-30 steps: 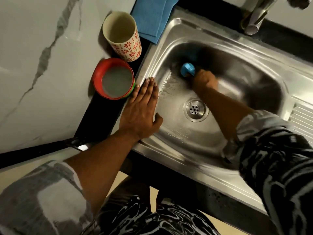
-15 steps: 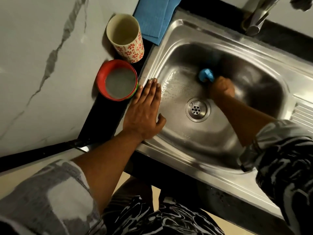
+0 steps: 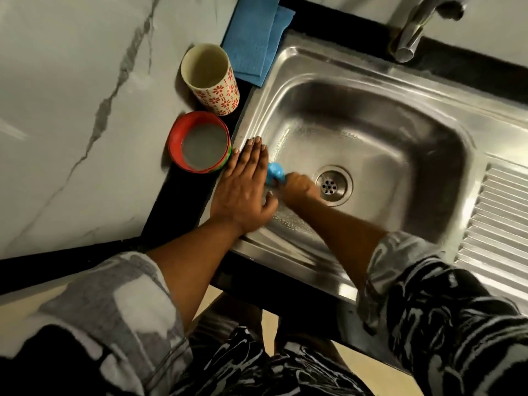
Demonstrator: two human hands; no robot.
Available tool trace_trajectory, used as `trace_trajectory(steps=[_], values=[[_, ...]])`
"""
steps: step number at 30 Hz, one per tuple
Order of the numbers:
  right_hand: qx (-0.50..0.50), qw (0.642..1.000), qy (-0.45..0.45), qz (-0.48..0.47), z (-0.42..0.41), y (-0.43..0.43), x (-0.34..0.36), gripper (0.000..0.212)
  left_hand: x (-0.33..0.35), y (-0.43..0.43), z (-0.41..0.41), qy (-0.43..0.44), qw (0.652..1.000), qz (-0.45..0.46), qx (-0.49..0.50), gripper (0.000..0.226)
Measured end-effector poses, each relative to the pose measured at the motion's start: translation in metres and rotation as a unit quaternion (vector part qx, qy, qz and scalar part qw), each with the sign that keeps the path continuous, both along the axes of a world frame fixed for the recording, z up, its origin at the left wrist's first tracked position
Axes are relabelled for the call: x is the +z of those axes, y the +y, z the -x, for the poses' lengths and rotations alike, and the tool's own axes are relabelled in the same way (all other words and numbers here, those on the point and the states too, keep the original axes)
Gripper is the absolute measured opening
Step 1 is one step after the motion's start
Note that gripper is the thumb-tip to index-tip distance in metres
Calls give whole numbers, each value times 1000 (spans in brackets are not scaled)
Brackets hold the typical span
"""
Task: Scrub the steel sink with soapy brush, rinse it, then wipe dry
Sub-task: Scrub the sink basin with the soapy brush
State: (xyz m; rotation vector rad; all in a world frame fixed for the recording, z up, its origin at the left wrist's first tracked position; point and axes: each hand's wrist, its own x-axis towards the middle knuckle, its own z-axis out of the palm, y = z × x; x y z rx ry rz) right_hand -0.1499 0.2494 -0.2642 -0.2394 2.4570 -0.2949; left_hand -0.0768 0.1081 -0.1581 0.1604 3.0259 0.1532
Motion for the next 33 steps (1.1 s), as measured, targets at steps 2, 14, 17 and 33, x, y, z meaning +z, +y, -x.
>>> trace_trajectory(steps=[2, 14, 17, 33], values=[[31, 999, -34, -28, -25, 3, 1, 31, 0, 0, 0, 3, 1000, -3, -4, 102], [-218, 963, 101, 123, -27, 38, 94, 49, 46, -10, -40, 59, 978, -197, -19, 92], [-195, 947, 173, 190, -25, 35, 150, 48, 53, -34, -78, 92, 978, -187, 13, 94], [102, 974, 203, -2, -14, -128, 207, 51, 56, -89, -96, 13, 999, -9, 50, 95]])
